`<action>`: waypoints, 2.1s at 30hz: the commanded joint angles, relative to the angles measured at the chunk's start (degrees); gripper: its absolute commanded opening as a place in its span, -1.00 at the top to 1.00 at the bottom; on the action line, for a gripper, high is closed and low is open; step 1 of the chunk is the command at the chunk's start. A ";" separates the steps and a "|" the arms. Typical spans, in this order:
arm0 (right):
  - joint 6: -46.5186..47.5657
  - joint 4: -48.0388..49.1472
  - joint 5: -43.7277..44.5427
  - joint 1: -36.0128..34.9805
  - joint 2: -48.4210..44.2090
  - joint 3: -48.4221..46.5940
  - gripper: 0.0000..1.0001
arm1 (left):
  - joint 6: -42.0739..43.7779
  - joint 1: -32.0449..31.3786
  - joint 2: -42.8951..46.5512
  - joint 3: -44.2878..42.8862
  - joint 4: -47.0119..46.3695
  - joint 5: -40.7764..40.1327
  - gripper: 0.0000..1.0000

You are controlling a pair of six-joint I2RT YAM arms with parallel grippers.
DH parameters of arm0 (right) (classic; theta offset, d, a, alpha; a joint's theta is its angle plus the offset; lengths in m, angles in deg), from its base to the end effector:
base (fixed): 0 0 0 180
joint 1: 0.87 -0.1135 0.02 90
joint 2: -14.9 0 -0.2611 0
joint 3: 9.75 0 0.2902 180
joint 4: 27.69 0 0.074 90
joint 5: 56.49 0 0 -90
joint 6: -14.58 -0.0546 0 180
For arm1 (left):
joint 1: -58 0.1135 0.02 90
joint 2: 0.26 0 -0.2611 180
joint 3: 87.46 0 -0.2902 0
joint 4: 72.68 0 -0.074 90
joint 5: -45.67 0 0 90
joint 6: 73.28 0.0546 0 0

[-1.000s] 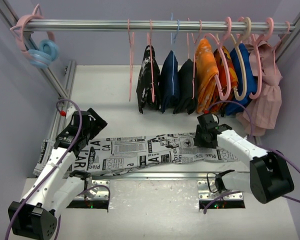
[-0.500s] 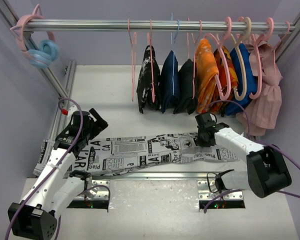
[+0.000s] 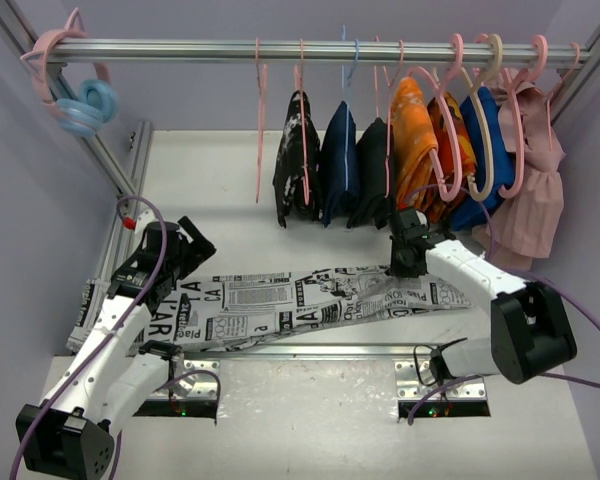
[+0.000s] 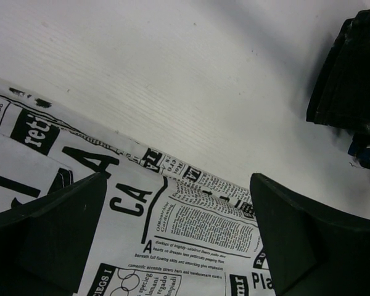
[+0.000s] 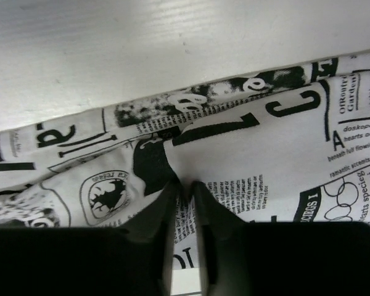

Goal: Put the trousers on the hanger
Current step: Flatten out the trousers at the center of the board.

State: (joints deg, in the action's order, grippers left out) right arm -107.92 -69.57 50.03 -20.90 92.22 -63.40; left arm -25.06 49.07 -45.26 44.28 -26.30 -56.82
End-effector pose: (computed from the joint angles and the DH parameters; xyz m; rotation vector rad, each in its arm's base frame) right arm 0.2691 0.0816 0.1367 0.3683 2.6087 -0.0903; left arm 0.2172 -0.0222 0.2276 -0.7574 2.1820 -0.2002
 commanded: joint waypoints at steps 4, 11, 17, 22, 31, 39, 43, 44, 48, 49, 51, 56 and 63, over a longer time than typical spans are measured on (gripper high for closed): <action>-0.10 0.78 2.80 -0.29 3.44 1.88 0.03 | 0.62 0.05 -1.63 -3.39 -0.69 -2.85 -1.00; 2.41 1.77 0.58 0.80 3.69 5.92 -0.09 | 0.67 0.05 -2.89 -2.69 -1.29 -0.83 -1.00; 1.61 -0.34 -0.64 3.90 0.18 7.50 -0.30 | -6.29 0.14 -4.03 -7.46 6.92 -13.42 -1.00; 0.03 -3.48 -5.03 3.00 -11.08 4.76 -0.32 | -10.46 0.23 -4.50 -9.34 10.68 -17.55 -1.00; 1.59 5.41 -16.21 -15.35 -10.04 3.77 -0.74 | -18.48 0.07 -13.14 -1.75 4.39 -10.82 -1.00; -7.55 3.83 -11.08 -10.42 7.54 5.43 -0.98 | -22.79 -3.00 -31.12 -2.50 4.22 -9.95 -1.00; -9.25 3.75 -10.54 -2.07 7.23 9.63 -0.98 | -21.82 -4.31 -36.55 -4.82 3.08 -10.71 -1.00; -9.65 3.75 -9.33 1.10 4.19 11.48 -0.98 | -19.68 -5.30 -40.80 -6.49 1.15 -10.71 -1.00; -7.54 4.61 -12.79 12.99 -2.92 15.77 -0.98 | -18.99 -8.15 -49.45 -12.77 -1.50 -11.31 -1.00; -6.92 4.81 -13.90 14.98 -4.38 16.06 -0.98 | -18.58 -8.85 -51.50 -14.70 -2.19 -10.66 -1.00; -5.77 5.05 -14.93 18.16 -6.79 16.35 -0.98 | -17.54 -10.21 -55.16 -18.45 -3.71 -9.14 -1.00; -3.86 3.81 -12.67 19.27 -8.79 15.00 -0.98 | -13.60 -13.10 -57.50 -24.98 -5.68 -8.45 -1.00; 0.04 8.53 -27.28 18.47 -21.13 16.87 -0.98 | -22.32 -13.40 -42.31 -27.27 11.05 -23.81 -1.00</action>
State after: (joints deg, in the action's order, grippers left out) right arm -111.85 -64.42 33.18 -1.80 81.02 -48.15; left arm -39.97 36.05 -98.44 20.35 -24.19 -69.75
